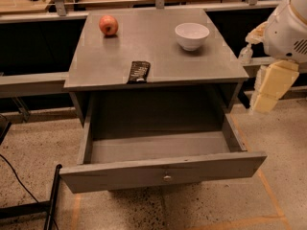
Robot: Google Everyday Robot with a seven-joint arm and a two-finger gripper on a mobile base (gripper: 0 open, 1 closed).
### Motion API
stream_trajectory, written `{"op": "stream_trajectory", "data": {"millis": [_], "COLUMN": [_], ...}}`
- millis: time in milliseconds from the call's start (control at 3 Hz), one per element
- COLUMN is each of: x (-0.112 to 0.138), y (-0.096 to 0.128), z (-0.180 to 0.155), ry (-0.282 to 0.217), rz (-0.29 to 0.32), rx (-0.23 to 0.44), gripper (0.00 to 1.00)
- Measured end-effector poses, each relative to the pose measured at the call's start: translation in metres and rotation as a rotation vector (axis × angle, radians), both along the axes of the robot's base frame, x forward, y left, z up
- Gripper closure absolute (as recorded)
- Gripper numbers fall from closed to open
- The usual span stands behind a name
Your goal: Place rxbar chocolate into top drawer
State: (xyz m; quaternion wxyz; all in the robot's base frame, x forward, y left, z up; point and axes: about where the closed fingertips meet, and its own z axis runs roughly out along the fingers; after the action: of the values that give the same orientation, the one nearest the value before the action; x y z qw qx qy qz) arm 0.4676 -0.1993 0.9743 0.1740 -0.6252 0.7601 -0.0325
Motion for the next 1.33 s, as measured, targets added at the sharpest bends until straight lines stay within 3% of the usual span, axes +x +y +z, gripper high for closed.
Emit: {"op": "stream_trajectory", "data": {"millis": [333, 1000, 1333], "x": [0.049, 0.182, 0.221], "y": [0.024, 0.13, 0.173], "z": [-0.009, -0.049, -0.077], "ry": [0.022, 0.08, 0.096], "rz": [0.074, 0.216, 0.231], "rx": [-0.013, 0.066, 0.061], "gripper": [0.0, 0.0, 0.0]}}
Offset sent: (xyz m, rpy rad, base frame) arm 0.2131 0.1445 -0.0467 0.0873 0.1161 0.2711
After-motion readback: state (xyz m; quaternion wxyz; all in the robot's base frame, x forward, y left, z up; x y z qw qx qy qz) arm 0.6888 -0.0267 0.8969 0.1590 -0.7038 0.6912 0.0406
